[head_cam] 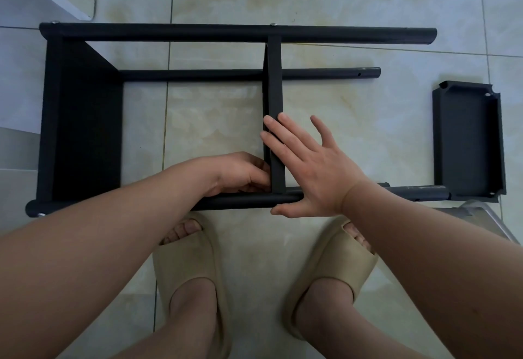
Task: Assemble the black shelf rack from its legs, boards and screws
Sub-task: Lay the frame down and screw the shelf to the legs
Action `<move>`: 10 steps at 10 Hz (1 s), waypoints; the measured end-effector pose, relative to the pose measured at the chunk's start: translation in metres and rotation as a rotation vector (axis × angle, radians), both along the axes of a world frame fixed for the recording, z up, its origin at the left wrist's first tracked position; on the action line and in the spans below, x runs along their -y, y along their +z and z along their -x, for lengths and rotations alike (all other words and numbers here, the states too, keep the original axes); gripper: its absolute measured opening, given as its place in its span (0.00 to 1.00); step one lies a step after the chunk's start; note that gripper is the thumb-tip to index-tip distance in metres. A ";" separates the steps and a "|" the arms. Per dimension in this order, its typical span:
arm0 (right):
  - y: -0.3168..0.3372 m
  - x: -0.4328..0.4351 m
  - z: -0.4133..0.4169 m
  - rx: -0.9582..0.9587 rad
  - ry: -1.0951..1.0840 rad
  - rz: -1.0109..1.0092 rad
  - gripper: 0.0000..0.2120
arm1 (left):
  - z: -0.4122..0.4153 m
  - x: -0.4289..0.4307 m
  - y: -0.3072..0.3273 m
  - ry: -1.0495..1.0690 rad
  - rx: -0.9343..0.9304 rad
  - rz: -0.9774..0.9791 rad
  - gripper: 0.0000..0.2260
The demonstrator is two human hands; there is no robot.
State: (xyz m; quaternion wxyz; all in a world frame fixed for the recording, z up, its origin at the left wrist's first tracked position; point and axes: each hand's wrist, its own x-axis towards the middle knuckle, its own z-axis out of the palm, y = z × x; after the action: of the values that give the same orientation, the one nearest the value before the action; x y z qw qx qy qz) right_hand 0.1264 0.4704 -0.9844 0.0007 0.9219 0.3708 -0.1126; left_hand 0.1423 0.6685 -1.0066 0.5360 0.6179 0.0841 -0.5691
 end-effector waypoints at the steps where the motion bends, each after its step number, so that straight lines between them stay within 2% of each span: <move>1: 0.000 0.000 0.000 0.000 -0.002 -0.004 0.55 | -0.002 0.000 -0.001 0.016 -0.015 0.014 0.03; 4: 0.000 0.000 0.000 -0.003 0.000 -0.006 0.56 | -0.003 -0.003 -0.001 0.090 -0.112 0.082 0.09; 5: 0.000 -0.001 0.000 -0.002 0.000 -0.009 0.55 | -0.002 -0.003 -0.004 0.078 -0.129 0.084 0.07; 6: 0.001 -0.001 0.000 -0.002 -0.001 -0.008 0.55 | -0.001 -0.002 -0.004 0.029 -0.105 0.076 0.04; 8: 0.001 -0.001 0.000 0.002 0.000 0.002 0.55 | -0.001 0.000 -0.002 0.039 -0.030 0.043 0.07; 10: 0.000 0.000 0.000 0.008 0.001 0.001 0.56 | -0.001 -0.002 -0.003 0.080 -0.065 0.047 0.09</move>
State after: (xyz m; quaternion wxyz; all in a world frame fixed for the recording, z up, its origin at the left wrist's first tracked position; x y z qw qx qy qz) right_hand 0.1264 0.4705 -0.9848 0.0028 0.9222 0.3710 -0.1090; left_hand 0.1437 0.6702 -1.0099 0.5697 0.5822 0.1127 -0.5690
